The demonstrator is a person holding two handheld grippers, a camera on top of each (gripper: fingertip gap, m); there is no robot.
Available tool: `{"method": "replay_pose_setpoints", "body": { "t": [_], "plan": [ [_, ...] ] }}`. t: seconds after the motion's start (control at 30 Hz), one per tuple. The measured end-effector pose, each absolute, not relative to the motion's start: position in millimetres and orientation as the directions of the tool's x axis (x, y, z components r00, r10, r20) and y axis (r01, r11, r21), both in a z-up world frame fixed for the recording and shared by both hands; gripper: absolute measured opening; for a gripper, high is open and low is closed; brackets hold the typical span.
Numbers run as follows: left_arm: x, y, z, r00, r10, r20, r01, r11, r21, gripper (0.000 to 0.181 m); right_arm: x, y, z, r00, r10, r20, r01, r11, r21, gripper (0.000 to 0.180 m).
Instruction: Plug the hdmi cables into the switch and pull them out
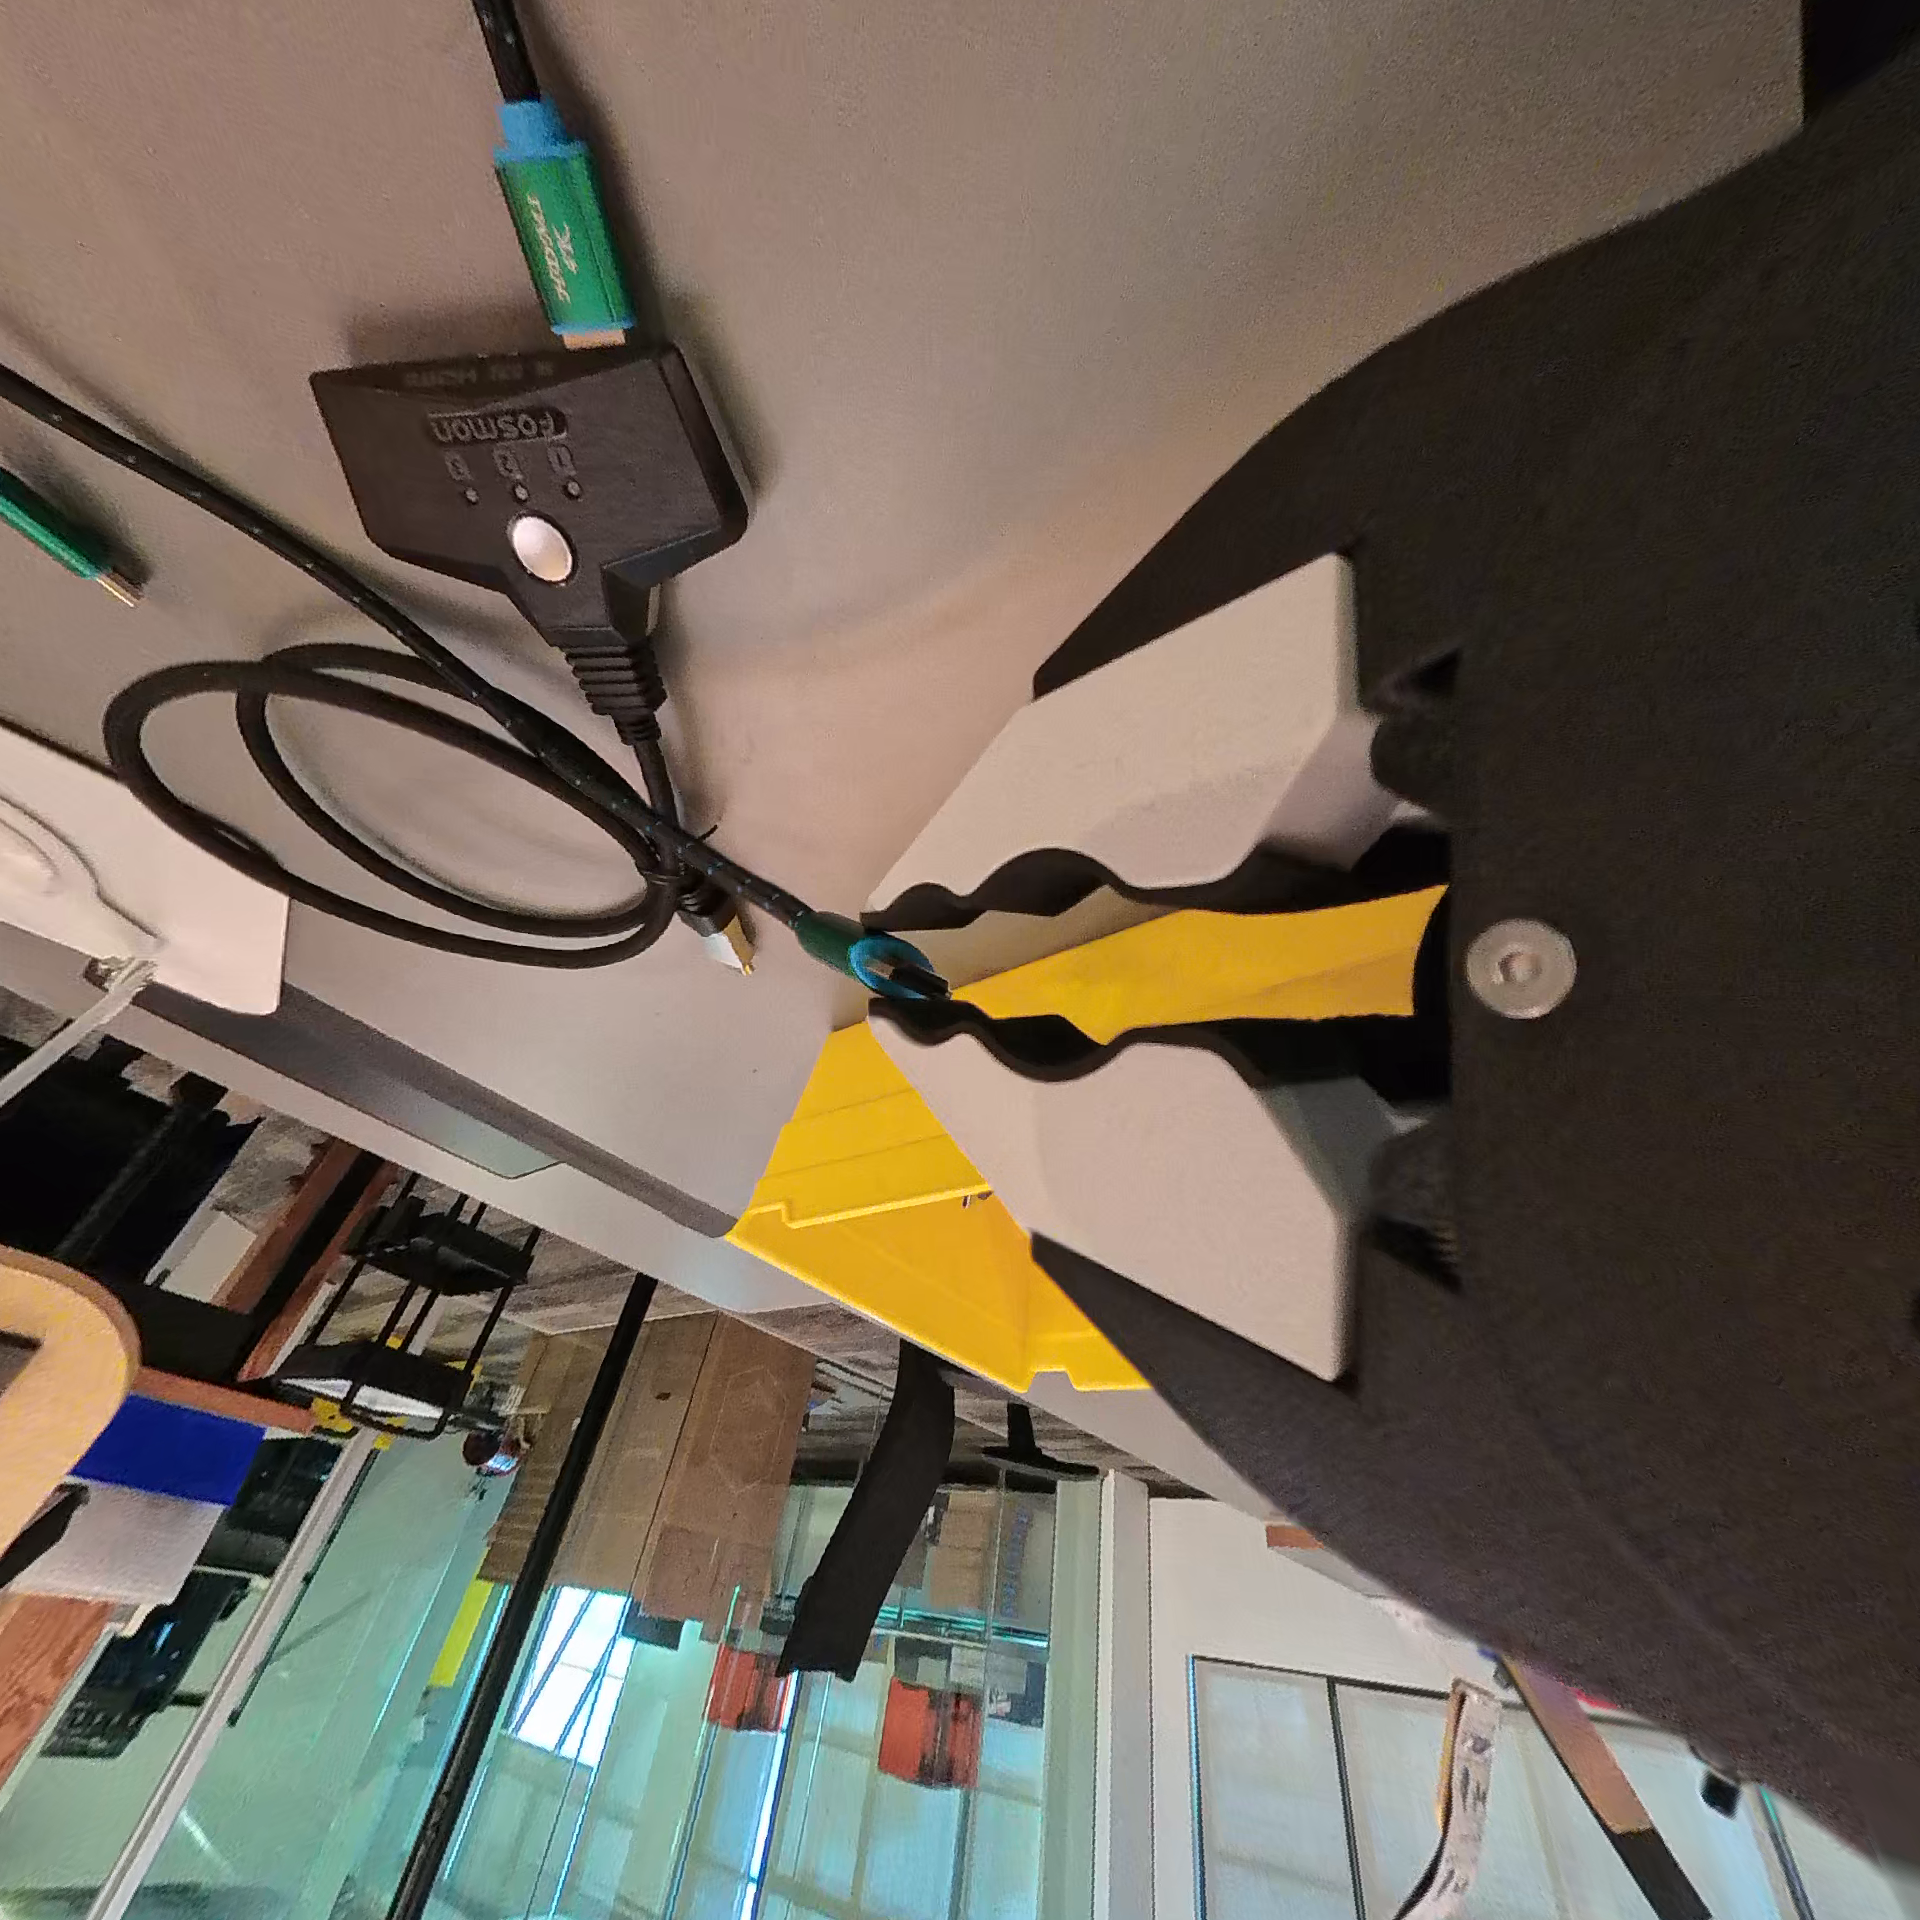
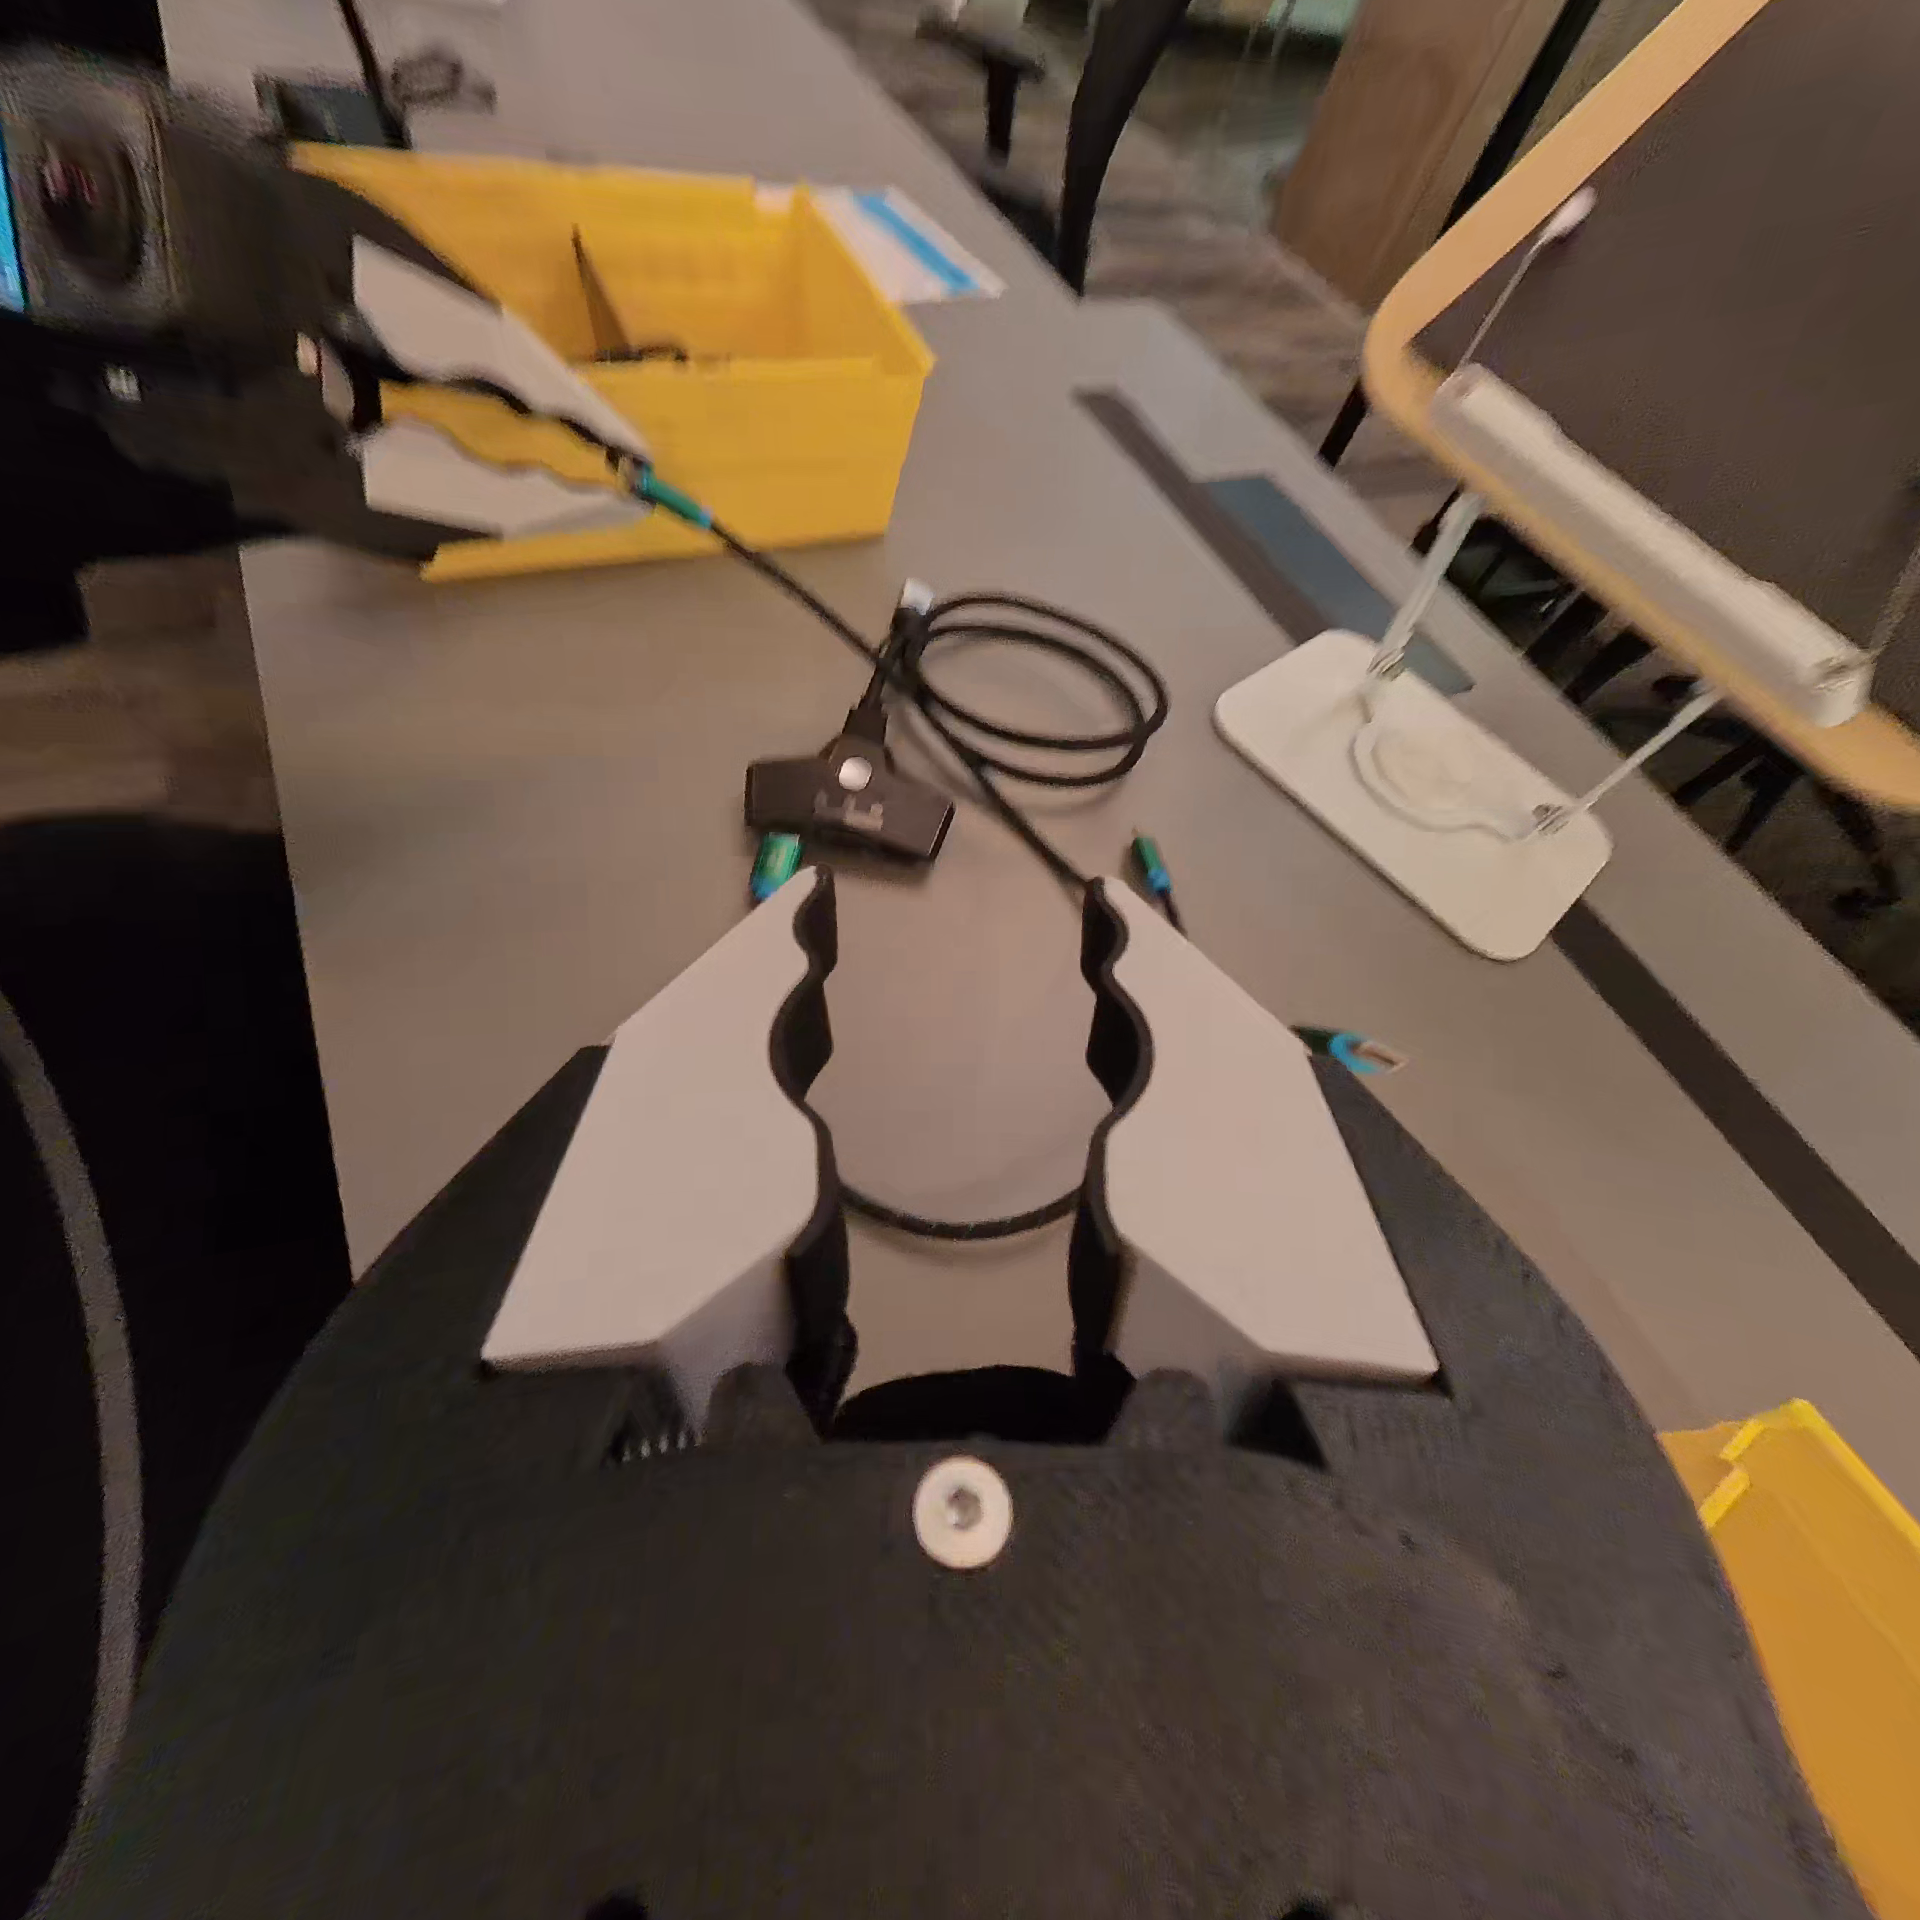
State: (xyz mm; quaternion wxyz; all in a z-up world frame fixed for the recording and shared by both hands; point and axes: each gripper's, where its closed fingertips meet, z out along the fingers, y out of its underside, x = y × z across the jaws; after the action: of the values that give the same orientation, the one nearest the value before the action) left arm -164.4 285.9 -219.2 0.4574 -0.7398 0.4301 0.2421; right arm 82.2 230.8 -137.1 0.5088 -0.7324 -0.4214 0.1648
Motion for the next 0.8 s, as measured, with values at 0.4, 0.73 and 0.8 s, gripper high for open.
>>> {"method": "replay_pose_setpoints", "body": {
  "t": [0.4, 0.73, 0.8],
  "plan": [
    [-146, 278, -197, 0.408, -0.346, -0.845, -0.907, -0.046, -0.419, 0.01, 54, 221, -101, 0.563, 0.808, 0.175, 0.328, -0.024, -0.945, 0.045],
    [-136, 270, -167, 0.315, -0.273, -0.909, -0.932, 0.094, -0.351, 0.01, -77, 222, -152, 0.27, 0.961, -0.061, 0.309, -0.146, -0.94, 0.039],
    [-135, 270, -157, 0.308, -0.253, -0.917, -0.93, 0.121, -0.346, 0.01, -97, 217, -162, 0.149, 0.939, -0.31, 0.234, -0.338, -0.912, 0.047]
  ]
}}
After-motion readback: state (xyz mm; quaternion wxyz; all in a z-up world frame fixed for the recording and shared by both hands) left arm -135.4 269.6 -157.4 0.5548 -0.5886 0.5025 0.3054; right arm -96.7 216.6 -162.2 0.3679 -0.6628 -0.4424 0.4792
